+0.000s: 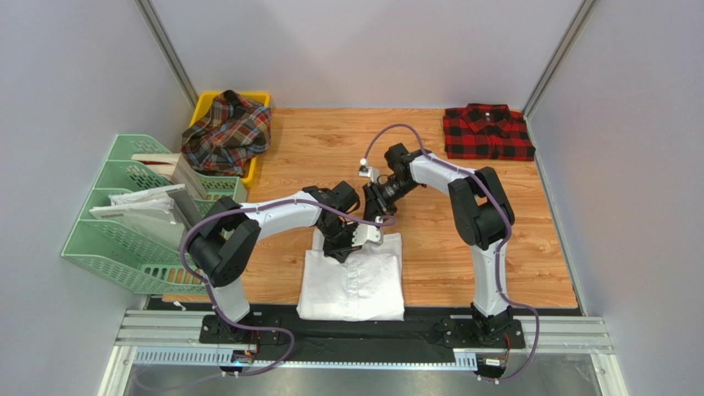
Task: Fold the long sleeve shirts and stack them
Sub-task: Fold the shirt
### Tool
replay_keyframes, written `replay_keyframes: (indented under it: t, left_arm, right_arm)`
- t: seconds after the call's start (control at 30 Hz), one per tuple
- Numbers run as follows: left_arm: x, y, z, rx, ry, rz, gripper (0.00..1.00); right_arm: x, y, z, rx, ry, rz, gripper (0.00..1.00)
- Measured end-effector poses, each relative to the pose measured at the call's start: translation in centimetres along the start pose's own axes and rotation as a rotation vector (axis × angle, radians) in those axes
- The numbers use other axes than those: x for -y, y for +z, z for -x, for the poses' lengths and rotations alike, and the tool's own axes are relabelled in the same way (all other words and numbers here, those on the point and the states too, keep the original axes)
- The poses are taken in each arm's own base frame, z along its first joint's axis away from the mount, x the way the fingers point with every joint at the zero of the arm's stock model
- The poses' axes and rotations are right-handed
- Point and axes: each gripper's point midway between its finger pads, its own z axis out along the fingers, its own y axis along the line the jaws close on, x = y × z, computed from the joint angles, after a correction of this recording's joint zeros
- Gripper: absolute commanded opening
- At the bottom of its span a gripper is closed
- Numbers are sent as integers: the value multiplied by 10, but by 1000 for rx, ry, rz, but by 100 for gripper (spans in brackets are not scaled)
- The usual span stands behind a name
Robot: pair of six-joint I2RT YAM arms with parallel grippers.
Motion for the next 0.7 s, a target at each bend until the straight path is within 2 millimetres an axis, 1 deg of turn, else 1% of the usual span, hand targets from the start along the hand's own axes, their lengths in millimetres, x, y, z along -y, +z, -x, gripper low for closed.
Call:
replay_keyframes:
  t: [0.1,0.2,0.27,0.37,0.5,0.6,0.7]
  left_arm:
    - [0,0,0,1,1,2,0]
    - [0,0,0,2,1,2,0]
    - [0,0,0,1,1,2,0]
    - [0,0,0,2,2,2,0]
    - [0,-2,1,5,3,5,0]
    - [2,-6,3,10,6,10,0]
    - [3,-14,6,20,7,21,0]
  right_arm:
    - [-6,-10,19,38,-34,-2,30]
    - [-10,-6,28,38,-56,6,29]
    - [-9,1,26,22,-50,10,28]
    - [2,15,21,-14,-25,5,28]
    - [31,33,12,-66,23,-28,27]
    - [32,36,10,-89,79,14,26]
    - [31,36,10,-94,78,17,25]
